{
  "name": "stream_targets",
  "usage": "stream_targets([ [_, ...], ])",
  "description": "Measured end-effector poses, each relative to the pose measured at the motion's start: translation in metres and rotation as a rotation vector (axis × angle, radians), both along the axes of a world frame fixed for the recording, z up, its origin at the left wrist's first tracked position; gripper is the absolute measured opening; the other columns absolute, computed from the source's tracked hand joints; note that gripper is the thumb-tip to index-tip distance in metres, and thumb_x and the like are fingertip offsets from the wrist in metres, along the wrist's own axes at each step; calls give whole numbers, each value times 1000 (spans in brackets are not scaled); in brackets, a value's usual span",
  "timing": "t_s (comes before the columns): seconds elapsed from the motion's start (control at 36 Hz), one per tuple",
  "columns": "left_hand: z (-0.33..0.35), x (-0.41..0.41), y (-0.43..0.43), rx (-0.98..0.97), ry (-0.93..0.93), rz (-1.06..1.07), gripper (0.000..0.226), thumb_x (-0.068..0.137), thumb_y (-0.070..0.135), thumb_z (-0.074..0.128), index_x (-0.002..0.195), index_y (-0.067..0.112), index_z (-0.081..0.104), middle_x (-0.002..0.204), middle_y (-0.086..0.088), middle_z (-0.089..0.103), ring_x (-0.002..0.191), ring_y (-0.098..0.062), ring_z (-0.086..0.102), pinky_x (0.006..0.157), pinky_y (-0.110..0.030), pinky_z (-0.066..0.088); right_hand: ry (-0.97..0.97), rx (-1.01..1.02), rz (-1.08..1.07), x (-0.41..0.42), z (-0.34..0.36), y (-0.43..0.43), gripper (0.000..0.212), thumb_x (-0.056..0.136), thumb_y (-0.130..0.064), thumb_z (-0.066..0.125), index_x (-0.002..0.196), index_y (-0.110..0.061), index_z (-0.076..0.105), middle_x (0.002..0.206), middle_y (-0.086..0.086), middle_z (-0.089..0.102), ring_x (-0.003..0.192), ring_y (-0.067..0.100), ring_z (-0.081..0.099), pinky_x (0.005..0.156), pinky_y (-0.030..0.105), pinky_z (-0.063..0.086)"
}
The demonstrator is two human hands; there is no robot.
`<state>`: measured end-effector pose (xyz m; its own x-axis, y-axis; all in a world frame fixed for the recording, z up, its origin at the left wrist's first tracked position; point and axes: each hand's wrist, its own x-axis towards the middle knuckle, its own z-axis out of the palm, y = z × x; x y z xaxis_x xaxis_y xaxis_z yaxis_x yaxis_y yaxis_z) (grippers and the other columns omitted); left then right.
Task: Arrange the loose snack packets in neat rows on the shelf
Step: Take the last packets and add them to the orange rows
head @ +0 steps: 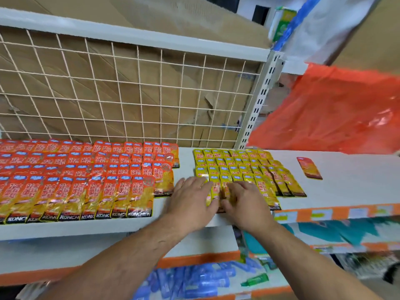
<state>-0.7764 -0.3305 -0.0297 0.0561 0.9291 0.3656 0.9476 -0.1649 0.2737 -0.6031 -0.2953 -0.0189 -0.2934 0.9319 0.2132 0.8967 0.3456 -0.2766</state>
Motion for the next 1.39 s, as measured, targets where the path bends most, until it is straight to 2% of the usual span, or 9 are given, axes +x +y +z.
stream_targets([
  [0.14, -1, 61, 33, -30, 17, -16, 55, 78, 53, 43, 119, 24, 67, 118, 1, 67, 111, -25, 60, 98, -43, 46, 44, 1, 10, 63, -11, 32, 53, 74, -46, 55, 116, -16, 69, 108, 6, 67, 101, 33, 60, 89, 40, 51],
  [0.31, 2, 150, 72, -159, 76, -17, 62, 89, 56, 38, 144, 29, 43, 148, 3, 44, 140, -21, 32, 118, -43, 17, 97, 15, 42, 149, -14, 75, 44, 73, -36, 67, 111, -13, 70, 108, 9, 67, 98, 35, 60, 84, 41, 53],
  [0.47, 7, 227, 113, -93, 73, 25, 56, 80, 54, 40, 122, 25, 64, 120, 1, 65, 116, -24, 55, 103, -44, 41, 82, -35, 22, 228, -10, 120, 56, 76, -46, 59, 123, -16, 67, 123, 8, 63, 114, 32, 57, 96, 42, 50],
  [0.61, 3, 267, 141, -119, 101, 1, 57, 80, 54, 41, 121, 22, 64, 120, -1, 65, 115, -26, 56, 101, -45, 41, 58, -57, -11, 274, -11, 152, 65, 77, -55, 42, 122, -16, 67, 123, 5, 65, 119, 26, 56, 103, 36, 42],
  [0.75, 2, 290, 164, -132, 108, -32, 63, 82, 58, 34, 133, 26, 56, 135, 2, 57, 127, -22, 46, 110, -43, 30, 84, -153, -86, 298, -12, 175, 45, 85, -41, 63, 125, -21, 65, 128, 1, 61, 118, 26, 53, 99, 34, 42],
  [0.94, -4, 305, 196, -180, 132, -57, 72, 81, 61, 23, 137, 26, 50, 143, 1, 51, 134, -22, 39, 114, -44, 25, 173, -202, -265, 314, -13, 206, 37, 85, -38, 61, 115, -17, 61, 112, 5, 56, 108, 28, 56, 86, 38, 50],
  [1.06, -5, 306, 211, -169, 143, -43, 65, 84, 58, 29, 134, 25, 53, 137, 3, 55, 130, -22, 42, 111, -42, 26, 176, -285, -350, 316, -17, 227, 42, 86, -49, 57, 111, -15, 55, 110, 6, 54, 106, 29, 56, 82, 39, 50],
  [1.19, -2, 302, 220, -205, 148, -41, 64, 86, 58, 29, 139, 27, 47, 144, 4, 48, 135, -20, 36, 114, -39, 21, 111, -323, -438, 306, -17, 250, 57, 89, -61, 52, 119, -14, 47, 117, 7, 51, 112, 30, 55, 80, 38, 46],
  [1.39, -4, 291, 223, -201, 138, -14, 74, 80, 61, 20, 138, 27, 50, 143, 5, 50, 134, -19, 38, 115, -40, 23, 157, -430, -474, 298, -16, 266, 58, 84, -44, 69, 124, -11, 44, 123, 10, 55, 113, 30, 58, 86, 38, 48],
])
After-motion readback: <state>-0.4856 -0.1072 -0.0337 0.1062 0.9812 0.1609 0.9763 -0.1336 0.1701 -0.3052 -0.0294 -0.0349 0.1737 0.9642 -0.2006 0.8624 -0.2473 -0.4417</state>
